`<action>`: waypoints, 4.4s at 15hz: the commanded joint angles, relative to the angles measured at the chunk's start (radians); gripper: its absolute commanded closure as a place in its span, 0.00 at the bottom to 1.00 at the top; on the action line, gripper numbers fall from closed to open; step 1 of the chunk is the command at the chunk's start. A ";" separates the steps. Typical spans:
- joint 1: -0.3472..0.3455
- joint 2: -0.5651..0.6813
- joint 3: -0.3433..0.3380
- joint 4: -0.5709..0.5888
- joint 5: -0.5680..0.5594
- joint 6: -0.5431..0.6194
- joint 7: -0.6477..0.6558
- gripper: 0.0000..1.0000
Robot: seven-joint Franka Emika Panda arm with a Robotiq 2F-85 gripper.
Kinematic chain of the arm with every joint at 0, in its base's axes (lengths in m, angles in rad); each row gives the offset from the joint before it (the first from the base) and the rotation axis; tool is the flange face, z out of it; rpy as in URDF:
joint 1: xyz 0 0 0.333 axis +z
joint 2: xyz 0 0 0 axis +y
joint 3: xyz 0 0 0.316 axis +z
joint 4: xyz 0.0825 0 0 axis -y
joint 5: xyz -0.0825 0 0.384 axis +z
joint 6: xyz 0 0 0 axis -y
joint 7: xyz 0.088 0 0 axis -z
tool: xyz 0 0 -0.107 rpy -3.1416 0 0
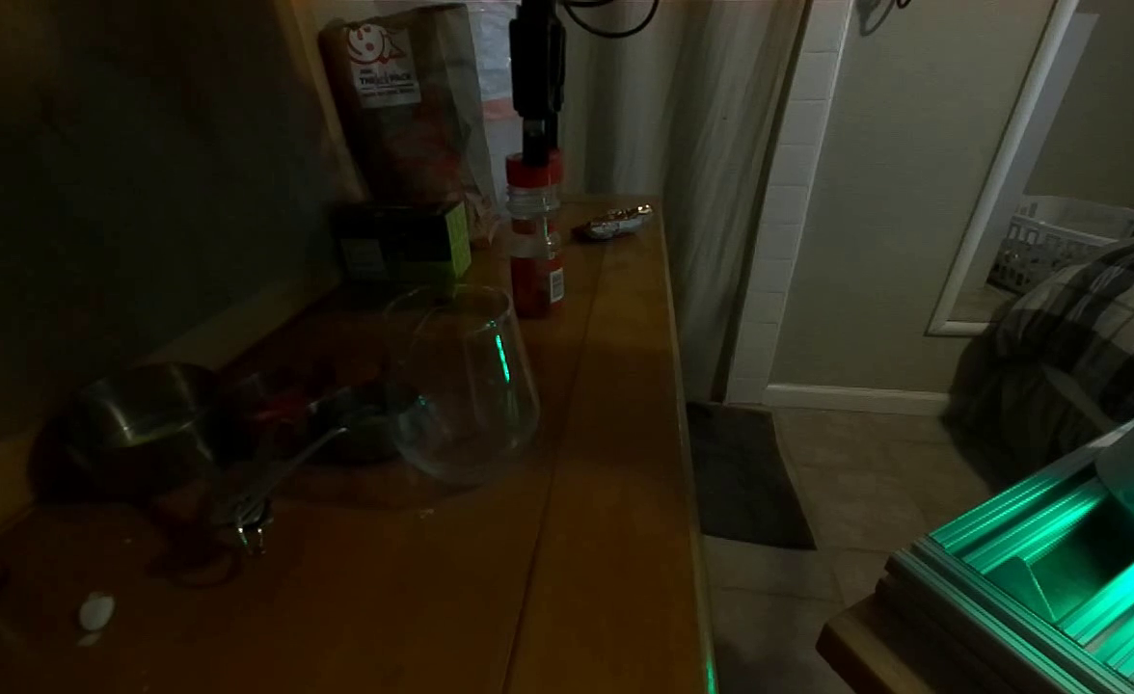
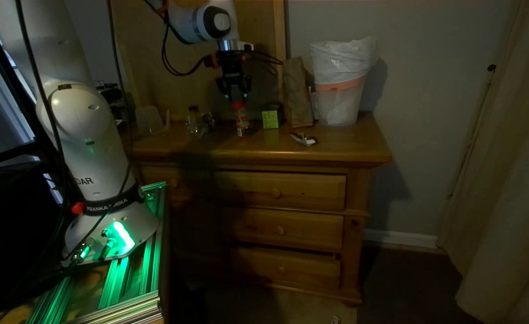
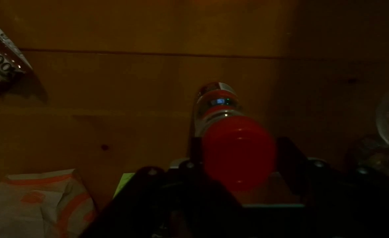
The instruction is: Put the orange lid on the bottle
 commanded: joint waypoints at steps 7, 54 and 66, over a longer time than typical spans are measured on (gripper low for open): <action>-0.012 0.054 -0.002 0.054 0.002 -0.020 -0.025 0.68; -0.025 -0.063 -0.002 0.085 -0.058 -0.145 -0.025 0.00; 0.005 -0.397 -0.043 0.066 0.006 -0.326 -0.037 0.00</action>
